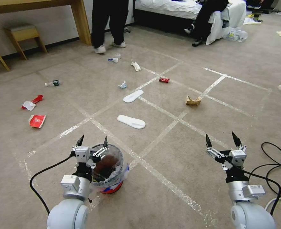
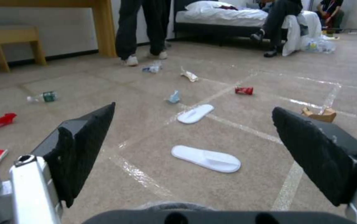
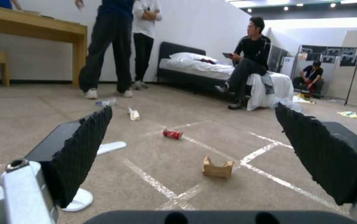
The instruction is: Pick up the trash bin and place the garbage on the floor into it.
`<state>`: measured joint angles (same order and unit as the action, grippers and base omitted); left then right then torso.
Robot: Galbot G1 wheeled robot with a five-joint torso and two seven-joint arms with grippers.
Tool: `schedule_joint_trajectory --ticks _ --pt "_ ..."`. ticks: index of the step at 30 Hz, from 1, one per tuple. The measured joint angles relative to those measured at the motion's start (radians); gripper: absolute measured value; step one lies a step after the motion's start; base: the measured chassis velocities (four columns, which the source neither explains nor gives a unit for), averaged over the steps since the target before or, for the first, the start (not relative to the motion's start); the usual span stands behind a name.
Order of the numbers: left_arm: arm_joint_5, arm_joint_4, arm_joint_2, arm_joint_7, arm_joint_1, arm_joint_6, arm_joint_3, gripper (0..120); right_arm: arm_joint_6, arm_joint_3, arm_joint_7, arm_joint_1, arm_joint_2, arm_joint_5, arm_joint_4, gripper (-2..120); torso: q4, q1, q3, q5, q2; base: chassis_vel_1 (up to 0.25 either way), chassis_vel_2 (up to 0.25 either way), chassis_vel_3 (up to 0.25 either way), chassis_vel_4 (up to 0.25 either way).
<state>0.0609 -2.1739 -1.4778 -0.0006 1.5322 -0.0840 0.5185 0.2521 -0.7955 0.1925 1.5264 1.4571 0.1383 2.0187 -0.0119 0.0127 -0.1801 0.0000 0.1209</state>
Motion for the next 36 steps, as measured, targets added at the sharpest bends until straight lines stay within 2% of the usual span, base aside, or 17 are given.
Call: schedule_joint_trajectory --ticks 11,16,17,19,20,21,23,26,28,29,32,36 --pt "-0.002 0.003 0.0 0.0 -0.001 0.002 0.001 100 0.001 -0.004 0.0 0.001 -0.001 -0.001 -0.001 100 0.0 0.0 0.0 0.0 0.0 0.0 0.0 0.0 0.0" --pt "0.0 -0.006 0.02 0.001 0.001 -0.021 0.005 100 0.001 -0.002 0.0 0.001 0.001 -0.001 -0.001 100 0.0 0.0 0.0 0.0 0.0 0.0 0.0 0.0 0.0" --pt "0.006 -0.018 0.042 0.001 0.002 -0.046 0.013 100 0.001 -0.002 0.001 0.0 -0.001 -0.001 0.0 100 0.0 0.0 0.0 0.0 0.0 0.0 0.0 0.0 0.0" --pt "0.008 -0.02 0.048 0.0 0.002 -0.05 0.016 100 0.001 -0.002 0.001 0.0 -0.001 -0.001 0.001 100 -0.0001 0.0 0.0 0.0 0.0 0.0 0.0 0.0 0.0" --pt "0.017 -0.027 0.072 -0.002 0.001 -0.066 0.03 100 0.001 -0.004 0.001 -0.001 -0.003 0.0 0.003 100 0.0 0.0 0.0 0.0 0.0 0.0 0.0 0.0 0.0" --pt "0.017 -0.027 0.072 -0.002 0.001 -0.066 0.03 100 0.001 -0.004 0.001 -0.001 -0.003 0.0 0.003 100 0.0 0.0 0.0 0.0 0.0 0.0 0.0 0.0 0.0" --pt "0.038 -0.035 0.113 -0.008 0.001 -0.084 0.058 100 0.001 -0.008 0.001 -0.003 -0.006 0.003 0.004 100 0.0 0.0 0.0 -0.0001 0.0 0.0 0.0 0.0 0.0" --pt "0.046 -0.038 0.134 -0.008 0.002 -0.09 0.068 100 0.001 -0.009 0.001 -0.003 -0.006 0.003 0.004 100 0.0 0.0 0.0 -0.0001 0.0 0.0 0.0 0.0 0.0" --pt "0.079 -0.043 0.202 -0.008 0.003 -0.112 0.091 100 0.001 -0.006 0.001 -0.004 -0.005 0.003 0.004 100 0.0 0.0 0.0 -0.0002 0.0 0.0 0.0 0.0 0.0" --pt "0.079 -0.043 0.202 -0.008 0.003 -0.112 0.091 100 0.001 -0.006 0.001 -0.004 -0.005 0.003 0.004 100 0.0 0.0 0.0 -0.0002 0.0 0.0 0.0 0.0 0.0" --pt "0.129 -0.042 0.274 -0.006 0.001 -0.142 0.116 100 0.001 0.002 0.001 -0.004 0.0 0.002 0.004 100 0.0 0.0 0.0 -0.0001 0.0 0.0 0.0 0.0 0.0" --pt "0.148 -0.034 0.308 0.003 -0.006 -0.158 0.119 100 0.001 0.004 0.002 -0.005 0.001 0.001 0.0 100 0.0 0.0 0.0 -0.0003 0.0 0.0 0.0 0.0 0.0"
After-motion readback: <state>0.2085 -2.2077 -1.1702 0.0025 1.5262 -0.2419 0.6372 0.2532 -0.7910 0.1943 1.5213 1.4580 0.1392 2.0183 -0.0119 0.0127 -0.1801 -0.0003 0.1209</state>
